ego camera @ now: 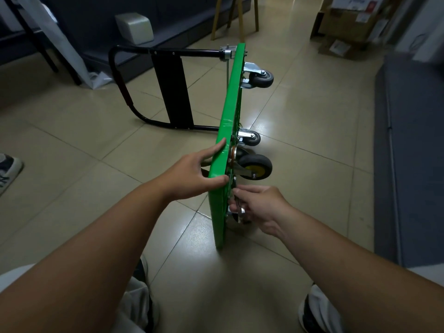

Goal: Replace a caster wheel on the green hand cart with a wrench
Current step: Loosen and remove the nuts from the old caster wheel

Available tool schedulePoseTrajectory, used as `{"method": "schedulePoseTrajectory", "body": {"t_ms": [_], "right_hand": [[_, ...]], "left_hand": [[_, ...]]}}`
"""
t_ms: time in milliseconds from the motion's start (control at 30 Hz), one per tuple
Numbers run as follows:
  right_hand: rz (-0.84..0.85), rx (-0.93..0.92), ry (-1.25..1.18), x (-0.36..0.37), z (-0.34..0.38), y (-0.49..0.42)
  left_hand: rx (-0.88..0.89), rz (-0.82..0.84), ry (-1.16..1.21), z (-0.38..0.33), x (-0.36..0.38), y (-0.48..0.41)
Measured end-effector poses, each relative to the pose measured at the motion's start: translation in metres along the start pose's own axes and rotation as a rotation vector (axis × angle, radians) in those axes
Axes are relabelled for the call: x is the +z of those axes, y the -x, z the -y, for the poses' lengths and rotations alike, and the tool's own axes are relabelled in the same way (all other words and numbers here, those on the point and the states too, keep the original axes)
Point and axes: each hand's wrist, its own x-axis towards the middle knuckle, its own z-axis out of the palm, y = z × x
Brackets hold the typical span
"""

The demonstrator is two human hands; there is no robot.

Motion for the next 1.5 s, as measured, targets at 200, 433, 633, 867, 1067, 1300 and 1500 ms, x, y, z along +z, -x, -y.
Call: {"method": "schedulePoseTrajectory", "body": {"t_ms": [200, 433, 633, 867, 1067, 1300, 1500], "right_hand": [[0.006, -0.002, -0.055, 0.011, 0.005, -0.012], [0.021, -0.017, 0.035, 0.012, 0.006, -0.018], [-0.044, -0.289, 0.470, 0.005, -0.043, -0.028], [-0.093, -0.509, 0.502, 0.006, -0.077, -0.043], [-0.144, -0.472, 0.700, -0.001, -0.068, -0.078], [0.050, -0.307, 0.890, -0.027, -0.065, -0.057], [0.041, -0.090, 0.282, -0.031, -0.020, -0.018]], "left_hand": [[0.011, 0.008, -0.010, 0.002, 0.000, -0.001], [0.005, 0.021, -0.029, 0.002, 0.000, -0.001], [-0.007, 0.030, -0.013, 0.002, 0.000, 0.000], [-0.012, 0.031, 0.049, 0.001, -0.001, 0.000], [-0.015, 0.028, 0.091, 0.001, 0.001, 0.000], [-0.033, 0.039, 0.079, 0.002, -0.003, 0.000], [-0.033, 0.033, 0.073, -0.002, 0.001, -0.001]]}}
